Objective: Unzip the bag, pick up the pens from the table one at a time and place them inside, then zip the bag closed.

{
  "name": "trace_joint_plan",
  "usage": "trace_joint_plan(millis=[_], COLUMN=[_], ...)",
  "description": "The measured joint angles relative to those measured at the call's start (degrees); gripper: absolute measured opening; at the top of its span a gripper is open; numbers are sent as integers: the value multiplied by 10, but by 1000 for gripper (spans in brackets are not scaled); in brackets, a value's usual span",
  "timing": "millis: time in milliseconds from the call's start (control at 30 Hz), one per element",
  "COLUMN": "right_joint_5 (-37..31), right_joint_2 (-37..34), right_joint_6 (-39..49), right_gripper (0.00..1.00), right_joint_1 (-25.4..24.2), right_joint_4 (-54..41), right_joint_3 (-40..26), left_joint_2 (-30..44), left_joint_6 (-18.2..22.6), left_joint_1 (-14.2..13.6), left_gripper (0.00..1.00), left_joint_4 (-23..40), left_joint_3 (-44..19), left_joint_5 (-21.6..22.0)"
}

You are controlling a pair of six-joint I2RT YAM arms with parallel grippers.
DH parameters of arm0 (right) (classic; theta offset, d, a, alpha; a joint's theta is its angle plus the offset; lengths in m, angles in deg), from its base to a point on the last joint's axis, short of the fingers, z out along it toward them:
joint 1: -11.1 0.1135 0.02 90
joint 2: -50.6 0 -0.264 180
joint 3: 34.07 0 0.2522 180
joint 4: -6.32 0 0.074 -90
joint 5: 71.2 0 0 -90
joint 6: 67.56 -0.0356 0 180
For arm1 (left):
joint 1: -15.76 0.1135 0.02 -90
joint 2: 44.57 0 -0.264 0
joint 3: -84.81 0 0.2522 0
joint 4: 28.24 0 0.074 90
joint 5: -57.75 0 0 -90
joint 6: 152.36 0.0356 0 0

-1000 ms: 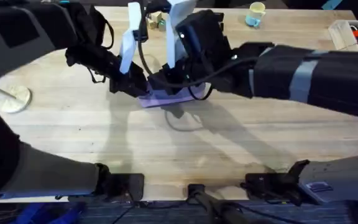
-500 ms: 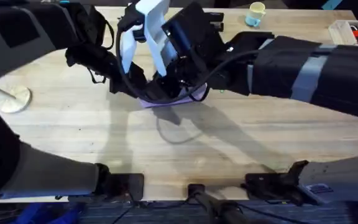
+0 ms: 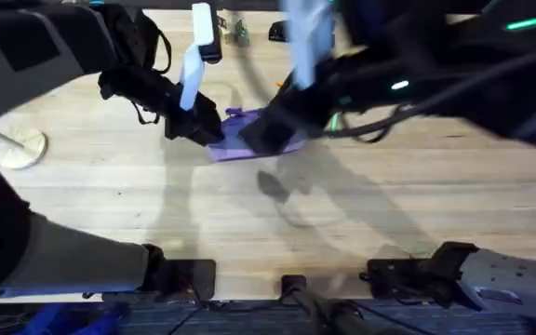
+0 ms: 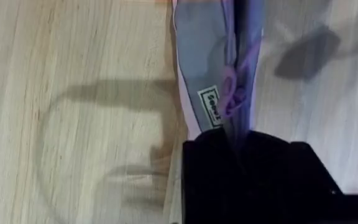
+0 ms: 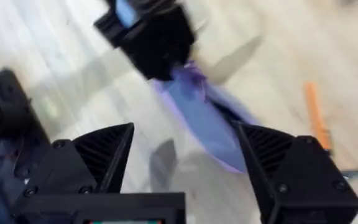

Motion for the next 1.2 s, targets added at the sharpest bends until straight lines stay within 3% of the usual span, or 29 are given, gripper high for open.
trace_joint_plan(millis=[133,300,333,367,533,767,967,1200], right_joint_5=[-4,-6,-6,-6,-6,-7,-8,-8], right_joint_2=[46,52,50,49,48,6,-58,-104], right_joint_6=[0,0,1,4,29,80,136,202], right_gripper=[996,996,996,996,995,994,993,953], right_joint_1=[-33,-50,-50,-50,-50,-50,-65,-78], right_joint_4=[-2,-4,-4,-5,-15,-152,-215,-179], right_joint_3=[-8,-11,-11,-11,-12,-97,-203,-220], left_joint_2=[0,0,0,0,0,0,-3,-59], left_joint_6=[-1,-2,-5,-4,-4,-4,-4,-4], left_joint_1=[0,-3,-3,-4,-4,4,47,102], left_gripper=[92,847,952,983,993,993,995,995], left_joint_4=[0,-4,-4,-4,2,114,217,265], left_joint_3=[0,0,0,0,-2,-54,-121,-167], left_joint_5=[-2,-15,-17,-20,-24,-36,-37,-37])
